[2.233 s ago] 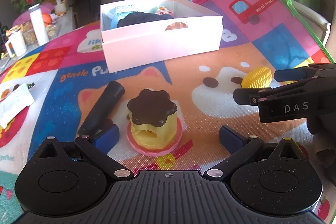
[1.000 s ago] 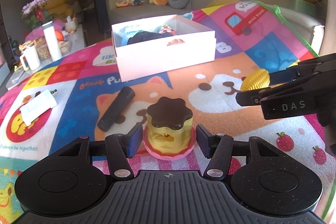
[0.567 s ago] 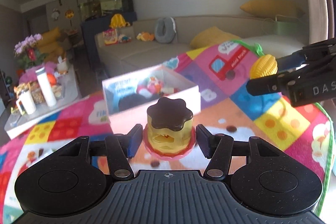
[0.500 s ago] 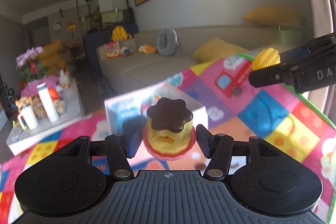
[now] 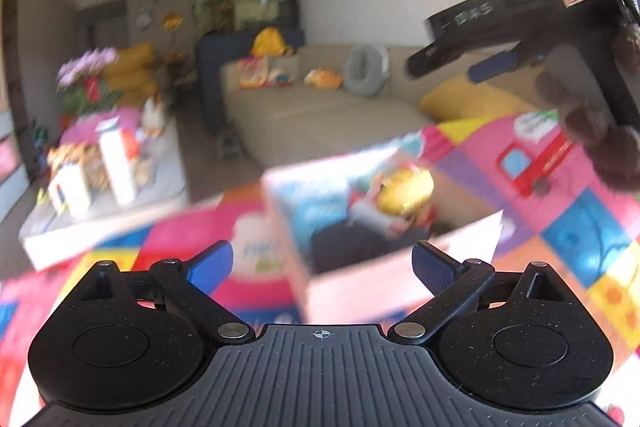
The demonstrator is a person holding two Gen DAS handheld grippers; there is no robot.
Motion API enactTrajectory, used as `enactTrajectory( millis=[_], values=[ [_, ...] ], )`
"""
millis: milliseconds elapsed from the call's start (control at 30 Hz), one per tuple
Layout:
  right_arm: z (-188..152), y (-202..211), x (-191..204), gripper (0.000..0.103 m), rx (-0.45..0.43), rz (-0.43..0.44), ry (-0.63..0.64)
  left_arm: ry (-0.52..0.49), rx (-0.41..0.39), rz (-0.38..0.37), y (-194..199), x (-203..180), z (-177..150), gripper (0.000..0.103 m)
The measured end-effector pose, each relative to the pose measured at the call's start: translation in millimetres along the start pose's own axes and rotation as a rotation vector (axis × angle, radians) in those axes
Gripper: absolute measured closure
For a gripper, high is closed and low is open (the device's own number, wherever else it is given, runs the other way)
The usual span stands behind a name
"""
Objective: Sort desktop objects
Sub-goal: 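Drop the corn toy into the pink box with right tool while left tool drops the pudding cup in, then grasp the black foam stick on the mat with the right tool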
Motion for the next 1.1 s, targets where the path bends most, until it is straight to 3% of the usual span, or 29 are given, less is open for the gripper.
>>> enactTrajectory(
  millis=[167, 333, 533, 633, 800, 867, 967, 1000, 1100],
  values=[
    [-19, -1, -15, 0.019, 0.033, -0.011, -0.066, 0.068, 0.089, 0.028, 21, 18, -53, 0.003],
    [-55, 9, -21, 0.015, 0.086, -0.036, -0.073, 0.057, 0.115, 0.055, 35, 20, -75, 0.002],
    [-133, 35, 45, 0.003, 0.127, 0.054, 0.193, 0.109, 0.139, 0.185, 50, 47, -87, 0.001],
    [-172, 37, 90, 0.002, 0.194, 0.152, 0.338, 0.19, 0.153, 0.248, 62, 73, -94, 0.001],
    [-214, 29, 149, 0.002, 0.234, 0.273, 0.534, 0.268, 0.164, 0.287, 82, 97, -107, 0.0],
    [-224, 20, 161, 0.002, 0.215, 0.256, 0.593, 0.279, 0.168, 0.289, 88, 100, -110, 0.0],
    [-226, -1, 163, 0.002, 0.257, 0.231, 0.588, 0.284, 0.171, 0.289, 93, 101, -113, 0.0],
    [-225, -5, 159, 0.005, 0.279, 0.246, 0.558, 0.289, 0.171, 0.289, 92, 102, -112, 0.0],
    [-220, -3, 150, 0.027, 0.319, 0.273, 0.493, 0.305, 0.175, 0.276, 84, 104, -109, 0.0]
  ],
)
Point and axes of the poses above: each gripper's, at about its wrist camera, not at the fingertips, and y roughly against the way its jaws point, x to its left, z to its top, the point moved 4 cm from there along -y, roughly the way its jaws point, and after that the axes turned 8 degrees about -y, right-handed, at the moved point
